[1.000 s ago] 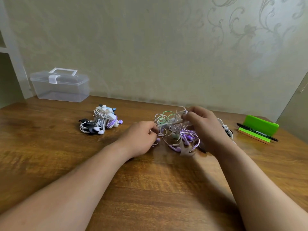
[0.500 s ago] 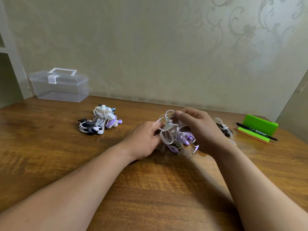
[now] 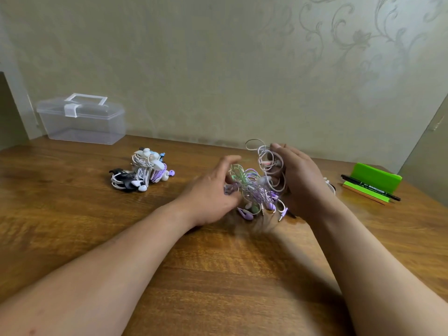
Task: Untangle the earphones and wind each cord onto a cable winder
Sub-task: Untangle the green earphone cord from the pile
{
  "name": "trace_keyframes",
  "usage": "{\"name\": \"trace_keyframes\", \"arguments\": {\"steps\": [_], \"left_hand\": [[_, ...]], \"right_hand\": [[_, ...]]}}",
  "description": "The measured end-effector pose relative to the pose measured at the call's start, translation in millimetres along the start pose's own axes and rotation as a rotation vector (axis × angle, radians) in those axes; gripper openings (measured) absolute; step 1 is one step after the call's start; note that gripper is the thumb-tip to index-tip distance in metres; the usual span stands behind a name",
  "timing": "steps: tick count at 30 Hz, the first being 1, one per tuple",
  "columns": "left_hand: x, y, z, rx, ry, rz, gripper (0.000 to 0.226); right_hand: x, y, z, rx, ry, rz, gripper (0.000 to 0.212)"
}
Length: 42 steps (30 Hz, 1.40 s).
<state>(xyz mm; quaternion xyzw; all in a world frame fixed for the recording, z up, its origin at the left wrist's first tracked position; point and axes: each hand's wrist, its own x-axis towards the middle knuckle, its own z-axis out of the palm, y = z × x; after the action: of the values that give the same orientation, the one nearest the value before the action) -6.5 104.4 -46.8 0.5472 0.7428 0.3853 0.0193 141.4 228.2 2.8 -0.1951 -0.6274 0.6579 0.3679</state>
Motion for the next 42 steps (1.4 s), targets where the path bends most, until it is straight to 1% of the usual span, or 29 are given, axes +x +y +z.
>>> {"name": "trace_keyframes", "arguments": {"steps": [1, 2, 3, 6, 8, 9, 10, 11, 13, 14, 15, 16, 18, 20, 22, 23, 24, 25, 28, 30, 32, 34, 36, 38, 40, 42], "left_hand": [[-1, 1, 0, 0.012, -0.024, 0.023, 0.067], [-2, 2, 0, 0.034, -0.042, 0.039, 0.067], [-1, 1, 0, 0.066, -0.048, 0.057, 0.062], [1, -3, 5, 0.168, -0.023, 0.101, 0.034], [3, -6, 5, 0.156, 0.012, 0.084, 0.016], [4, -7, 4, 0.138, 0.031, 0.068, 0.012], [5, -7, 4, 0.119, 0.045, 0.053, 0.009], [6, -8, 3, 0.106, 0.051, 0.048, 0.009], [6, -10, 2, 0.08, 0.042, 0.04, 0.016], [5, -10, 2, 0.051, 0.037, 0.037, 0.019], [5, -10, 1, 0.022, 0.035, 0.036, 0.021], [4, -10, 0, -0.003, 0.036, 0.034, 0.023], [4, -7, -3, -0.044, 0.038, 0.006, 0.026], [5, -7, -7, -0.087, 0.088, -0.044, 0.025], [7, -10, -11, -0.136, 0.212, -0.104, 0.021], [9, -11, -14, -0.152, 0.276, -0.134, 0.019], [10, -12, -17, -0.161, 0.318, -0.165, 0.018], [10, -11, -19, -0.168, 0.33, -0.192, 0.018], [9, -9, -18, -0.146, 0.258, -0.248, 0.013], [6, -7, -17, -0.159, 0.177, -0.261, 0.014], [3, -3, -13, -0.15, 0.074, -0.249, 0.015], [1, 0, -10, -0.083, 0.004, -0.224, 0.018], [0, 1, -8, -0.069, 0.013, -0.199, 0.03], [1, 1, -9, -0.1, 0.055, -0.204, 0.039], [2, 2, -9, -0.104, 0.087, -0.213, 0.036], [2, 4, -9, -0.099, 0.093, -0.207, 0.023]], "right_hand": [[1, 0, -1, 0.029, -0.011, 0.011, 0.018], [2, 1, -1, 0.062, -0.039, 0.027, 0.022], [2, 1, -1, 0.1, -0.068, 0.045, 0.025], [4, 2, -1, 0.221, -0.154, 0.094, 0.022], [5, -1, -3, 0.288, -0.164, 0.121, 0.024], [4, -2, -4, 0.276, -0.154, 0.127, 0.028], [5, 0, -7, 0.197, -0.132, 0.108, 0.031], [5, 1, -9, 0.046, -0.119, 0.059, 0.032], [1, 5, -11, -0.293, -0.183, -0.044, 0.036], [-1, 6, -10, -0.402, -0.231, -0.063, 0.04], [-3, 7, -9, -0.462, -0.257, -0.068, 0.044], [-4, 6, -8, -0.488, -0.246, -0.078, 0.047], [-1, 6, -10, -0.443, -0.15, -0.09, 0.05], [8, 12, -15, -0.441, 0.012, -0.127, 0.043], [17, 23, -21, -0.627, 0.142, -0.2, 0.025], [20, 28, -23, -0.734, 0.159, -0.226, 0.016], [20, 32, -23, -0.822, 0.152, -0.24, 0.012], [21, 35, -23, -0.872, 0.129, -0.24, 0.015], [22, 39, -18, -0.879, 0.038, -0.179, 0.027], [25, 40, -12, -0.895, -0.029, -0.15, 0.032], [27, 39, -5, -1.004, -0.089, -0.142, 0.028], [29, 40, -1, -1.069, -0.109, -0.154, 0.015], [28, 40, -1, -0.964, -0.081, -0.174, 0.013], [29, 36, -5, -0.746, -0.009, -0.227, 0.014], [30, 27, -8, -0.531, 0.067, -0.306, 0.01], [30, 17, -7, -0.312, 0.1, -0.329, 0.007]]}}
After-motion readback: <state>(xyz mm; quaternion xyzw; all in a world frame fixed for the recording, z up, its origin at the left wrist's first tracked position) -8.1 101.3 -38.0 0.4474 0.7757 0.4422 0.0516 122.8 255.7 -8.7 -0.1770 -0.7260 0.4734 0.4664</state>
